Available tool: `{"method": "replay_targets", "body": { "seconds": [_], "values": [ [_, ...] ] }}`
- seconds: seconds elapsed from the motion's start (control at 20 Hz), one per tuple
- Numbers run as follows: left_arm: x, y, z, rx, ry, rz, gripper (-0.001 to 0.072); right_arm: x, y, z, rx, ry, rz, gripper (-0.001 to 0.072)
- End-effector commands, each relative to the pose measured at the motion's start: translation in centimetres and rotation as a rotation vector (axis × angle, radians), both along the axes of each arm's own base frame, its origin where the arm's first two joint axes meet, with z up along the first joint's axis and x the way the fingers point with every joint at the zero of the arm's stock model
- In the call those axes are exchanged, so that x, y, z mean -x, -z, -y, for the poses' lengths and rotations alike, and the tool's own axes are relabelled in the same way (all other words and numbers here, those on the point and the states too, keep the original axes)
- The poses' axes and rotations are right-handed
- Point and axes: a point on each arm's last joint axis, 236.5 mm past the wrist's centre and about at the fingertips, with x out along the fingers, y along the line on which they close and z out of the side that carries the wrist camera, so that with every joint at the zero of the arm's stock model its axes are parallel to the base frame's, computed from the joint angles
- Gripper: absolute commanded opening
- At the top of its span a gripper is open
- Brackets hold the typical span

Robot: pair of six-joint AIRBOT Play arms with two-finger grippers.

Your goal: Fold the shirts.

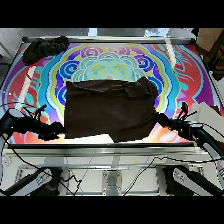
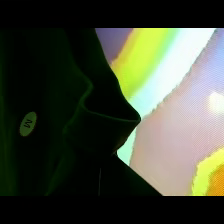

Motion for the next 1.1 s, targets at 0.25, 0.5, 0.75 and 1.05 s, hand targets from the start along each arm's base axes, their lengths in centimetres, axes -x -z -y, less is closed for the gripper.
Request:
{"method": "replay_targets", "body": {
  "seconds": [0.25, 0.5, 0.75, 1.05],
  "values": [
    [0.5, 0.9, 1.9, 0.074, -0.029, 0.014, 0.0638, 0.2, 0.0, -0.4, -0.012, -0.012, -0.004, 0.0024],
    [-1.7, 1.5, 1.1, 0.033, -0.08, 0.093, 0.0607, 0.2, -0.1, -0.4, -0.014, -0.014, -0.005, 0.0023],
    [-3.5, 1.5, 0.9, 0.024, -0.121, 0.156, 0.0543, 0.2, -0.1, -0.4, -0.014, -0.014, -0.005, 0.0023],
    [-3.6, 1.6, 0.8, 0.015, -0.103, 0.175, 0.0335, 0.2, -0.1, -0.4, -0.015, -0.014, -0.005, 0.0024]
  ]
}}
